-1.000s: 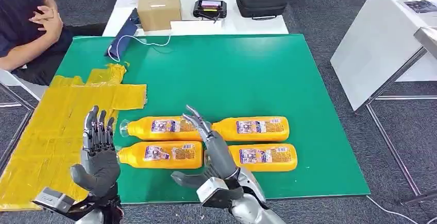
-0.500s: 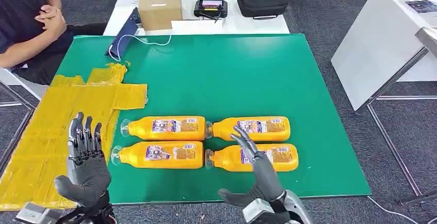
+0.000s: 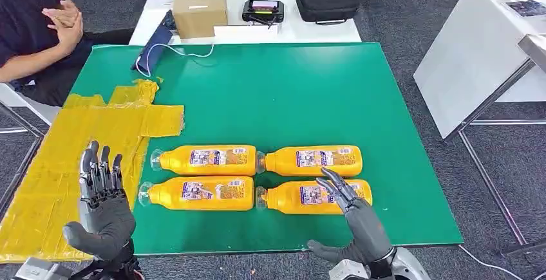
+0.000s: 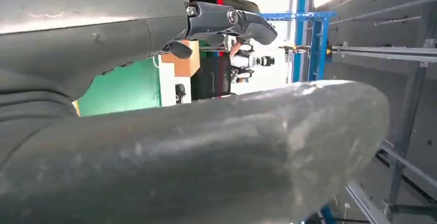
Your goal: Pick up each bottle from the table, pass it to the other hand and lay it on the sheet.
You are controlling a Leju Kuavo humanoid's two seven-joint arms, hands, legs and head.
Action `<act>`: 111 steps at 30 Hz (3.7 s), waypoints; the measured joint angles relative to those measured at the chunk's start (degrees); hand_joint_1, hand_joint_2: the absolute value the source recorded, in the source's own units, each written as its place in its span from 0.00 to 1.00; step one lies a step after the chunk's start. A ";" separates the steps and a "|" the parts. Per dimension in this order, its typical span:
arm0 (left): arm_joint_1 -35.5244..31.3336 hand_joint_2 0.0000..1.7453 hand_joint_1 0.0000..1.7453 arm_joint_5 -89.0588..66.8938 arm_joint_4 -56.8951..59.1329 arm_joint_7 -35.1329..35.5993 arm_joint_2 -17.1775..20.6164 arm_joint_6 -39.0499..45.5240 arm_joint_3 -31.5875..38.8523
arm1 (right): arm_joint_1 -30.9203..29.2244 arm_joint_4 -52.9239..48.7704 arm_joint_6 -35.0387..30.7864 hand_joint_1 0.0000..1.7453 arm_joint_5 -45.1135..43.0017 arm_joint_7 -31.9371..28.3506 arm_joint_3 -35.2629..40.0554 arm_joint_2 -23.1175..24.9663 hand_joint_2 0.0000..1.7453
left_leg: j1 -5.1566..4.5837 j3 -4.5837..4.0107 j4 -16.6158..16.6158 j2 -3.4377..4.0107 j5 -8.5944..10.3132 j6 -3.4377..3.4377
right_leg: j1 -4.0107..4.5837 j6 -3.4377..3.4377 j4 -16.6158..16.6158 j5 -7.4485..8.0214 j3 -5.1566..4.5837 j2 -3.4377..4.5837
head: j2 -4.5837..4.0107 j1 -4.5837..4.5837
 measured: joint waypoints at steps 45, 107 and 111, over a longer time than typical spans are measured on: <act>-3.43 0.00 0.00 1.97 -1.29 1.53 0.42 -3.98 -0.94 | -12.06 14.63 17.55 0.00 12.48 15.52 -6.07 -11.43 1.00 | -0.02 -0.02 0.01 0.00 0.03 0.02 | -0.02 0.05 0.00 0.05 0.04 0.00 | 0.00 0.00; -2.64 0.00 0.00 3.15 -1.25 1.38 -0.07 -5.20 -0.74 | -22.70 19.87 15.45 0.00 15.78 21.51 16.70 -2.82 1.00 | 0.00 -0.01 0.01 0.06 0.10 0.04 | 0.00 0.04 0.04 0.04 0.05 0.01 | 0.00 -0.13; -2.19 0.00 0.00 3.15 -1.27 1.18 -0.09 -4.96 -0.61 | -22.17 19.96 15.37 0.00 16.63 22.38 17.05 -5.14 1.00 | -0.01 -0.03 0.01 0.04 0.09 0.04 | 0.00 0.04 0.04 0.04 0.04 0.02 | 0.00 -0.13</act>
